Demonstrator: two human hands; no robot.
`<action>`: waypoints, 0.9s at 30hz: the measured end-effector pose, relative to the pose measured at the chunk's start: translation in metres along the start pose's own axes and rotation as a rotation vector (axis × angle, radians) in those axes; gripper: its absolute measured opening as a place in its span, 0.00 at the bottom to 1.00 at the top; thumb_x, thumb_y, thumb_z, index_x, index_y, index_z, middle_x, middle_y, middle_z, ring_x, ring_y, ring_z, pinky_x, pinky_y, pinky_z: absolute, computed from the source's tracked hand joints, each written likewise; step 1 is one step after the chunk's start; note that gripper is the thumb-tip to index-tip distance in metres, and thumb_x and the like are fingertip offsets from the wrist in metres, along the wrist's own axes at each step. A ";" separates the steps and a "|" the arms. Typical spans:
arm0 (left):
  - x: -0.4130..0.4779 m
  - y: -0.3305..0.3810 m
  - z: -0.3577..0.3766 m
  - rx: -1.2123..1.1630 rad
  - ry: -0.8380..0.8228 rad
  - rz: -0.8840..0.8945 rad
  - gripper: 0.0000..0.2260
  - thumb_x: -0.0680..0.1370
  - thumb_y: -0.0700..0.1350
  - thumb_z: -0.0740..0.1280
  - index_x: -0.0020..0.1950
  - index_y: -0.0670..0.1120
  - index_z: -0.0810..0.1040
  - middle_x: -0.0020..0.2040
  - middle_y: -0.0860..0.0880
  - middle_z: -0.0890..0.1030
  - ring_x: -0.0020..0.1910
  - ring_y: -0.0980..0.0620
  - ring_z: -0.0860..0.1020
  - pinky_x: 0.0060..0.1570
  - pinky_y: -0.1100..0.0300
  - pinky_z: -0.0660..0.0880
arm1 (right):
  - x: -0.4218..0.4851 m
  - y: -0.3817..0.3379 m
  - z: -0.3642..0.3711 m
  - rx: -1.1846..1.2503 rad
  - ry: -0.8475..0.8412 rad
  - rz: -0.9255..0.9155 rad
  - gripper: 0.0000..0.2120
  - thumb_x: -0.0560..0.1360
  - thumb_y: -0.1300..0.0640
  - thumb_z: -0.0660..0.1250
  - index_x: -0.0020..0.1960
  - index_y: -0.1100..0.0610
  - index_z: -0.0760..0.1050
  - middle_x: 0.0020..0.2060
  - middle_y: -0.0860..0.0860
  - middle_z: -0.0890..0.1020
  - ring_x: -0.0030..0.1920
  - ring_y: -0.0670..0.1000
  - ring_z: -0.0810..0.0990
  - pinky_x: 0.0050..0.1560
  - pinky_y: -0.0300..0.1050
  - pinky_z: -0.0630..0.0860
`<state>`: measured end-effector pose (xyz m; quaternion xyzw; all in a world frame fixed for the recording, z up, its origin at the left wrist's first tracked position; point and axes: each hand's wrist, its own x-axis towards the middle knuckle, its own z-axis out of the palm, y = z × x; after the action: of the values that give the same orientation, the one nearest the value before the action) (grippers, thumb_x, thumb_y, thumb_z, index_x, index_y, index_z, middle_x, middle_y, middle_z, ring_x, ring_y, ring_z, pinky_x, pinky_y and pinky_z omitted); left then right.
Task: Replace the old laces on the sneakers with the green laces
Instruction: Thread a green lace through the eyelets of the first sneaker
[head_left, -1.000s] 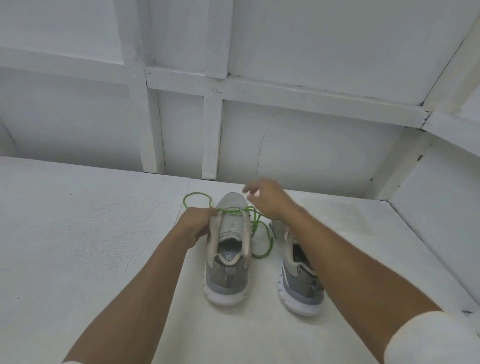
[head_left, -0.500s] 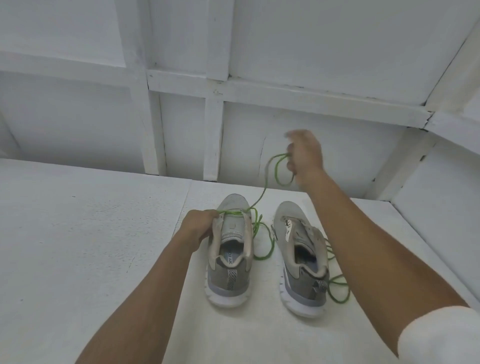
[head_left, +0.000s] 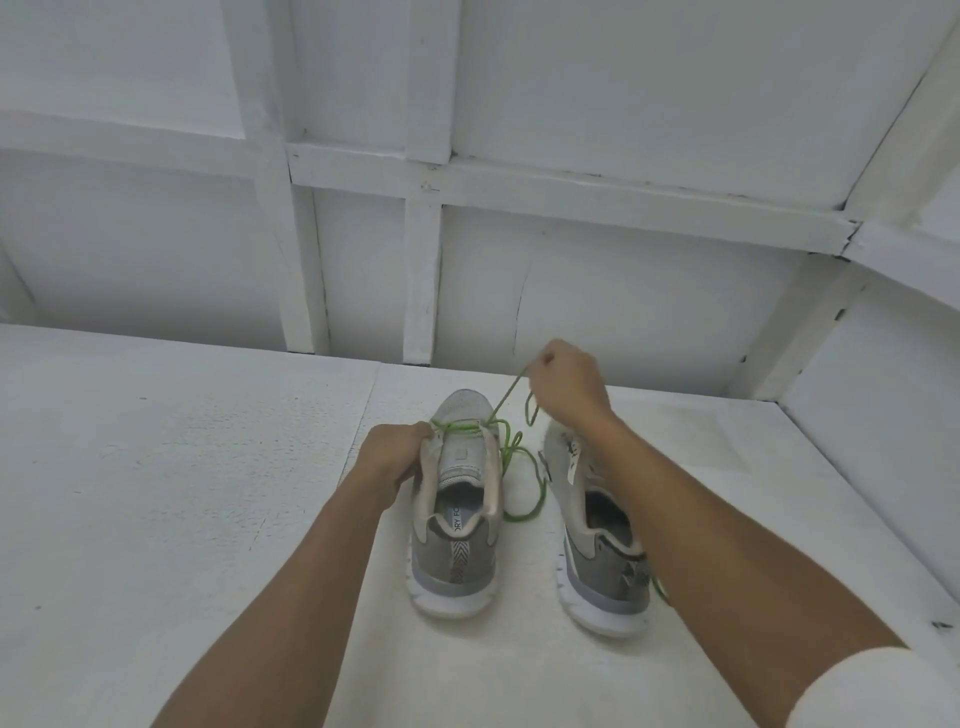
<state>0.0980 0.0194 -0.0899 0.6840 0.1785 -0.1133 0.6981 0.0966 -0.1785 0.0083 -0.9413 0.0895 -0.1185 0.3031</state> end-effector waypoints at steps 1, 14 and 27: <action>0.000 -0.001 0.000 0.001 -0.002 -0.001 0.05 0.72 0.42 0.66 0.39 0.42 0.72 0.32 0.46 0.70 0.33 0.50 0.67 0.35 0.56 0.63 | 0.007 0.000 -0.010 0.171 0.017 0.086 0.07 0.77 0.59 0.57 0.43 0.58 0.72 0.35 0.50 0.74 0.34 0.52 0.71 0.34 0.43 0.67; -0.007 0.059 0.037 0.820 -0.148 0.390 0.17 0.78 0.36 0.58 0.64 0.43 0.78 0.65 0.46 0.76 0.64 0.47 0.73 0.64 0.58 0.67 | -0.008 0.003 -0.040 0.485 -0.234 0.185 0.05 0.73 0.60 0.65 0.38 0.58 0.73 0.34 0.53 0.71 0.32 0.50 0.67 0.32 0.43 0.63; 0.018 0.073 0.077 1.576 -0.431 0.602 0.08 0.74 0.41 0.63 0.48 0.51 0.79 0.49 0.51 0.79 0.47 0.49 0.74 0.54 0.52 0.76 | -0.073 0.000 -0.013 0.505 -0.417 0.196 0.07 0.73 0.61 0.60 0.37 0.58 0.70 0.34 0.52 0.75 0.34 0.50 0.74 0.37 0.45 0.71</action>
<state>0.1511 -0.0530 -0.0304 0.9497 -0.2764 -0.1413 0.0403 0.0235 -0.1678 0.0066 -0.8274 0.0833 0.0879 0.5484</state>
